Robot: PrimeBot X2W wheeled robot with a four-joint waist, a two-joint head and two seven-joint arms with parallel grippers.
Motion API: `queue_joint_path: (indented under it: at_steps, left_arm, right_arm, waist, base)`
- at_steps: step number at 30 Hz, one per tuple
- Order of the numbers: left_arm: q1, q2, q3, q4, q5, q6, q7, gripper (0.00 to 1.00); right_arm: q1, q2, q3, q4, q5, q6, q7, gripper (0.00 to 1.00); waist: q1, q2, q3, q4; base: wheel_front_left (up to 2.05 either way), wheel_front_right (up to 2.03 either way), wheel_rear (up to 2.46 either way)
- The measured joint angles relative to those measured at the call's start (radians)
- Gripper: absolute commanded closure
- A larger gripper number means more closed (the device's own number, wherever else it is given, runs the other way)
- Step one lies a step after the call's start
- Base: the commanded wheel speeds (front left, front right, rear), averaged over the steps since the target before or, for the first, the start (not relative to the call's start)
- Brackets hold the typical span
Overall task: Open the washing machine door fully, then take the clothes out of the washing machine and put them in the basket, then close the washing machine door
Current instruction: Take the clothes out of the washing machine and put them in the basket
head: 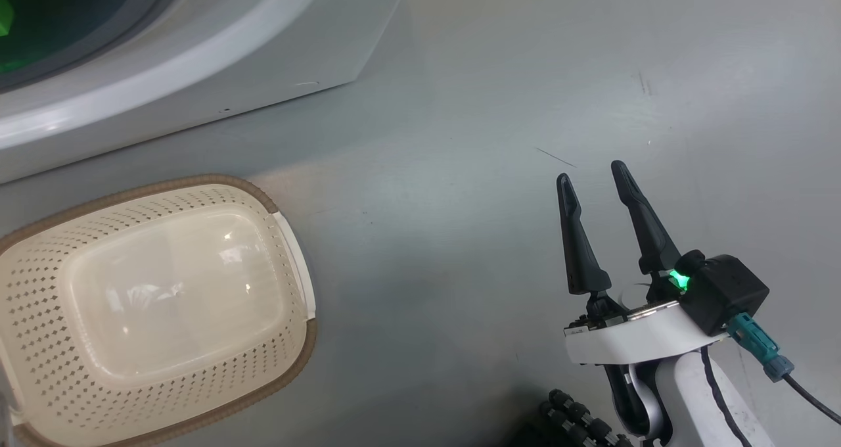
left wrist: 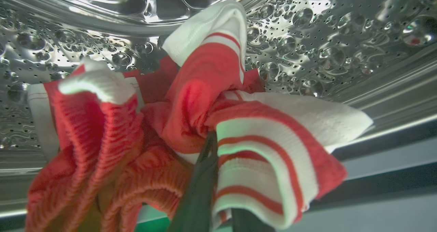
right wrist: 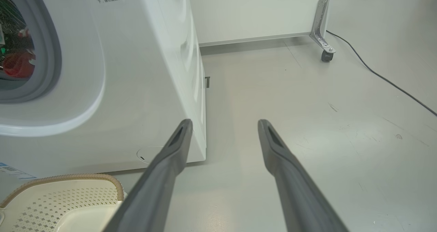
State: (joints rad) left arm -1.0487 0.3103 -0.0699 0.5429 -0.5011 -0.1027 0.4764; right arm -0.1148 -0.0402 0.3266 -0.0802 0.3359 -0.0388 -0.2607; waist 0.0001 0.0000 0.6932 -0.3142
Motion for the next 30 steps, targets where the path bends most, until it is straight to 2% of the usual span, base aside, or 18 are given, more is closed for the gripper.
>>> queue_joint_path:
  at_steps: [7,16,22,27,30]
  left_arm:
    - [0.0,-0.001,-0.013,0.005,0.015,-0.006,-0.065,1.0]
    - [0.037,-0.016,-0.044,-0.021,0.057,-0.01,-0.228,1.0]
    - [0.095,-0.051,-0.041,-0.052,0.062,-0.01,-0.345,1.0]
    - [0.155,-0.102,-0.041,-0.069,0.054,-0.01,-0.43,1.0]
    - [0.201,-0.111,-0.047,-0.076,0.054,-0.013,-0.483,1.0]
  right_arm:
    - [-0.006,0.0,-0.003,0.002,0.0,-0.007,0.0,0.0]
    - [-0.009,0.0,-0.027,0.01,-0.022,-0.015,0.0,0.0]
    - [-0.009,-0.001,-0.034,0.018,-0.039,-0.015,0.0,0.0]
    - [-0.009,-0.001,-0.04,0.027,-0.061,-0.006,0.0,0.0]
    - [-0.008,-0.001,-0.044,0.037,-0.072,-0.004,0.0,0.0]
  waist:
    - [0.0,0.0,-0.003,0.009]
    - [-0.0001,0.0,-0.02,0.052]
    - [-0.0001,0.0,-0.042,0.082]
    - [-0.0001,0.0,-0.067,0.111]
    - [-0.0001,0.0,-0.088,0.126]
  base:
    - [0.0,0.0,0.0]
    - [0.0,0.0,0.0]
    - [0.0,0.0,0.0]
    - [0.0,0.0,0.0]
    - [0.0,0.0,0.0]
